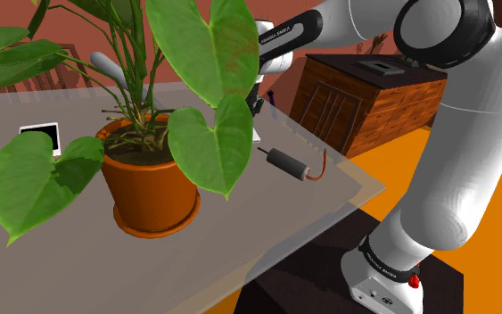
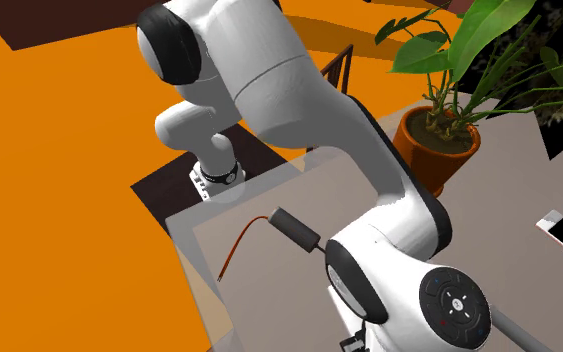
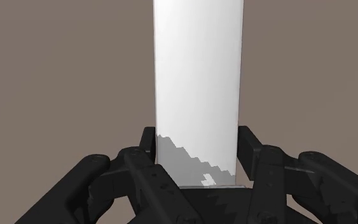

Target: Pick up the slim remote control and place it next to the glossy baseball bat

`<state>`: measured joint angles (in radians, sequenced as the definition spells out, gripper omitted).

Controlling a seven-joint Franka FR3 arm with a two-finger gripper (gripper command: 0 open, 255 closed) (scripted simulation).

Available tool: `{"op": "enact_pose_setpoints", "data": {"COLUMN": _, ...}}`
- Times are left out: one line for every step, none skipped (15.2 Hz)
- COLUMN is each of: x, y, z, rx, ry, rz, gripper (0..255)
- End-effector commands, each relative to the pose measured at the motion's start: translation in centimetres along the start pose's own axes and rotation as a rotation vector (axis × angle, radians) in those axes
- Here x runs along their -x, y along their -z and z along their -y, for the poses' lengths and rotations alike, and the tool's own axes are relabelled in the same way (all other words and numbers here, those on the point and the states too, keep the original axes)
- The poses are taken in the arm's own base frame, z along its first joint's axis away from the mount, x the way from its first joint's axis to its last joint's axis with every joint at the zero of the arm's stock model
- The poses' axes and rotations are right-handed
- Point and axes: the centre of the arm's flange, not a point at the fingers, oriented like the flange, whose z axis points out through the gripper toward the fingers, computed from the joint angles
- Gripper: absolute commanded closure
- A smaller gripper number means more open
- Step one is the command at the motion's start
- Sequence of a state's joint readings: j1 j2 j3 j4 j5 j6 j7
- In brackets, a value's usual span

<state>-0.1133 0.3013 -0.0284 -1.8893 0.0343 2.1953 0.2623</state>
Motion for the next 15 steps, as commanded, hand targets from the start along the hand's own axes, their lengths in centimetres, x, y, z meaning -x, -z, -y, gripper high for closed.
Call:
{"op": "enact_pose_setpoints", "data": {"x": 0.1, "y": -0.9, "z": 0.0, "rx": 0.000, "ry": 0.000, "rz": 0.002, "gripper": 255}}
{"op": "enact_pose_setpoints", "data": {"x": 0.1, "y": -0.9, "z": 0.0, "rx": 0.000, "ry": 0.000, "rz": 0.002, "gripper": 255}}
{"op": "enact_pose_setpoints", "data": {"x": 0.1, "y": -0.9, "z": 0.0, "rx": 0.000, "ry": 0.000, "rz": 0.002, "gripper": 255}}
{"op": "enact_pose_setpoints", "data": {"x": 0.1, "y": -0.9, "z": 0.0, "rx": 0.000, "ry": 0.000, "rz": 0.002, "gripper": 255}}
{"op": "enact_pose_setpoints", "data": {"x": 0.1, "y": -0.9, "z": 0.0, "rx": 0.000, "ry": 0.000, "rz": 0.002, "gripper": 255}}
{"op": "enact_pose_setpoints", "data": {"x": 0.1, "y": -0.9, "z": 0.0, "rx": 0.000, "ry": 0.000, "rz": 0.002, "gripper": 255}}
{"op": "enact_pose_setpoints", "data": {"x": 0.1, "y": -0.9, "z": 0.0, "rx": 0.000, "ry": 0.000, "rz": 0.002, "gripper": 255}}
{"op": "enact_pose_setpoints", "data": {"x": 0.1, "y": -0.9, "z": 0.0, "rx": 0.000, "ry": 0.000, "rz": 0.002, "gripper": 255}}
{"op": "enact_pose_setpoints", "data": {"x": 0.1, "y": -0.9, "z": 0.0, "rx": 0.000, "ry": 0.000, "rz": 0.002, "gripper": 0}}
{"op": "enact_pose_setpoints", "data": {"x": 0.1, "y": -0.9, "z": 0.0, "rx": 0.000, "ry": 0.000, "rz": 0.002, "gripper": 0}}
{"op": "enact_pose_setpoints", "data": {"x": 0.0, "y": -0.9, "z": 0.0, "rx": 0.000, "ry": 0.000, "rz": 0.002, "gripper": 0}}
{"op": "enact_pose_setpoints", "data": {"x": 0.1, "y": -0.9, "z": 0.0, "rx": 0.000, "ry": 0.000, "rz": 0.002, "gripper": 0}}
{"op": "enact_pose_setpoints", "data": {"x": 0.1, "y": -0.9, "z": 0.0, "rx": 0.000, "ry": 0.000, "rz": 0.002, "gripper": 0}}
{"op": "enact_pose_setpoints", "data": {"x": 0.1, "y": -0.9, "z": 0.0, "rx": 0.000, "ry": 0.000, "rz": 0.002, "gripper": 0}}
{"op": "enact_pose_setpoints", "data": {"x": 0.0, "y": 0.5, "z": 0.0, "rx": 0.000, "ry": 0.000, "rz": 0.002, "gripper": 0}}
